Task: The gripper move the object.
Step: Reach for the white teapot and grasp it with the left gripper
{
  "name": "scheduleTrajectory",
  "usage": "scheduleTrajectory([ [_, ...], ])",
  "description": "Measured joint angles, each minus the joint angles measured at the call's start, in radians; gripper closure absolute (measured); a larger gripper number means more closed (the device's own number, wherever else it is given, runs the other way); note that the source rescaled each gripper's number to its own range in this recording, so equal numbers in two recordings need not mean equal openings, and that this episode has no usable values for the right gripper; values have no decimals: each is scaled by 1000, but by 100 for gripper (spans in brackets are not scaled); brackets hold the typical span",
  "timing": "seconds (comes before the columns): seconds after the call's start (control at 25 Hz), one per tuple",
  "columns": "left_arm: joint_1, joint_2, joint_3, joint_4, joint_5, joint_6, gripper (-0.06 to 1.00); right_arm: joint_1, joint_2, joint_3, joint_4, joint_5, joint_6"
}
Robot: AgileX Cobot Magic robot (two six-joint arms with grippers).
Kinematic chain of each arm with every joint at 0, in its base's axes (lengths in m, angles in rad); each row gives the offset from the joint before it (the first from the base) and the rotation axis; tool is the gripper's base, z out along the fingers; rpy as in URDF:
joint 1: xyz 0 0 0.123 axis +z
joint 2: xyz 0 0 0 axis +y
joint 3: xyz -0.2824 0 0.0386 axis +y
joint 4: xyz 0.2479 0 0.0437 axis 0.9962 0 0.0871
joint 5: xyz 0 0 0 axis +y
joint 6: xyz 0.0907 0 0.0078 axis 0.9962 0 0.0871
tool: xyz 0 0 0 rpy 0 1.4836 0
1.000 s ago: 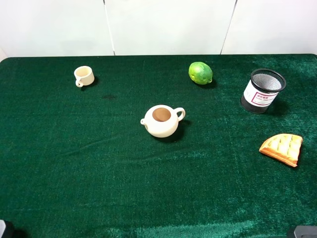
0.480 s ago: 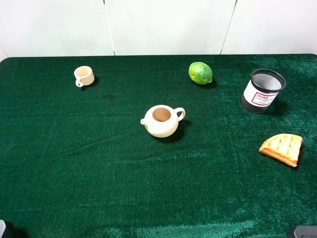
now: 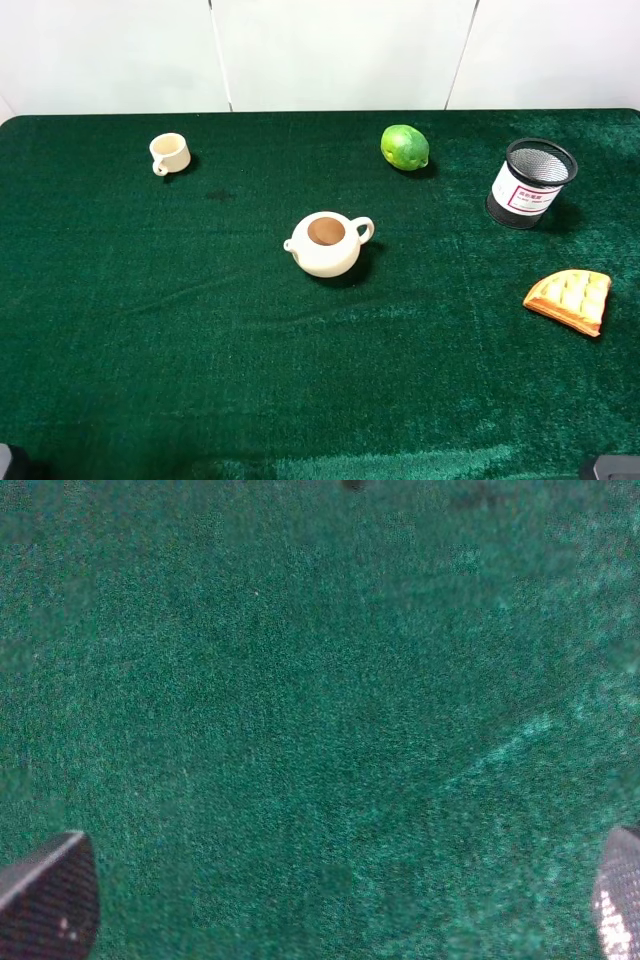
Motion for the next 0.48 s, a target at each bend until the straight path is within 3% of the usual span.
scheduleTrajectory([
  [0.24,-16,242,0,-1,-130,48,-6,0,0,0,0,0,0],
  [0.48,-137,442,-10,16,-288,51,-6,0,0,0,0,0,0],
])
